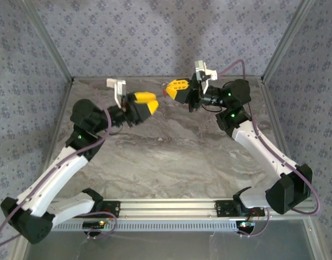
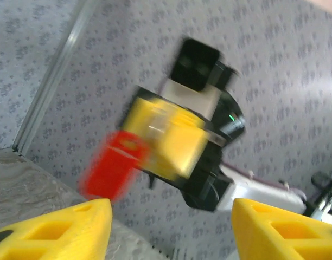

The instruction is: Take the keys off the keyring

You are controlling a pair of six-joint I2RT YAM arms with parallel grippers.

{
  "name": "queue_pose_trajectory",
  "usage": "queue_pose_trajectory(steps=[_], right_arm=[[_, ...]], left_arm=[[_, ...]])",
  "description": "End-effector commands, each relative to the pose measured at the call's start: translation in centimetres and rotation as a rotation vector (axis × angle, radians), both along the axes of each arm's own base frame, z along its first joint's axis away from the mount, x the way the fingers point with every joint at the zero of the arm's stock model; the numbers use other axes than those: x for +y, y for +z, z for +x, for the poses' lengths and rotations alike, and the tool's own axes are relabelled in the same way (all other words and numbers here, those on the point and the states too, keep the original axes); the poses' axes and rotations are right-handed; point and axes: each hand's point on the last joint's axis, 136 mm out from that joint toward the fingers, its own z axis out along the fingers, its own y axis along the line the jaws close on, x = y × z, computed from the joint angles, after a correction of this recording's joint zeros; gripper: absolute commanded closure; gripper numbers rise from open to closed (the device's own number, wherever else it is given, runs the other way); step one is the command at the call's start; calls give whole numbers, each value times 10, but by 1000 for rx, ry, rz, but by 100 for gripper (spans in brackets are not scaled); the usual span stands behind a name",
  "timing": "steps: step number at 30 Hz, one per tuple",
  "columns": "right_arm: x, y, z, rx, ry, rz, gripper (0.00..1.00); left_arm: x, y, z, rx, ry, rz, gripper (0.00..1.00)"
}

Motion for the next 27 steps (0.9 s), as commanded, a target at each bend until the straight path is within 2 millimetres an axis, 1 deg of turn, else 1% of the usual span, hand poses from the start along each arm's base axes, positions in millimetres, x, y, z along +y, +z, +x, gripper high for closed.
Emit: queue_pose_trajectory(steps=[1, 3, 7, 9, 10, 13, 15, 17, 19, 20, 25, 27], right_arm=[[2, 14, -7, 0, 8, 17, 100], [3, 13, -6, 5, -5, 14, 100], [5, 11, -3, 36, -14, 4, 100], [6, 12, -6, 39, 3, 12, 100], [6, 13, -10, 33, 16, 14, 100], [8, 17, -12, 37, 22, 17, 100], [8, 19, -12, 42, 28, 21, 100], [9, 21, -16, 44, 41, 21, 100], [11, 22, -18, 50, 46, 23, 100], [12, 22, -18, 59, 45, 22, 100], [17, 20, -18, 80, 40, 18, 100], [18, 20, -17, 88, 41, 15, 100]], left_arm=[[11, -5, 5, -186, 191, 158, 44], [14, 1, 3, -206, 204, 137, 44], [15, 12, -6, -216, 172, 99, 41], [18, 14, -3, -191, 177, 83, 35], [20, 16, -2, -177, 171, 66, 30], [25, 22, 3, -139, 124, 5, 30], [27, 18, 10, -133, 161, 27, 31], [28, 12, 17, -148, 214, 73, 38], [30, 10, 21, -167, 258, 104, 41], [29, 9, 20, -190, 267, 115, 44], [25, 12, 12, -283, 313, 139, 48], [25, 15, 9, -320, 330, 139, 53]])
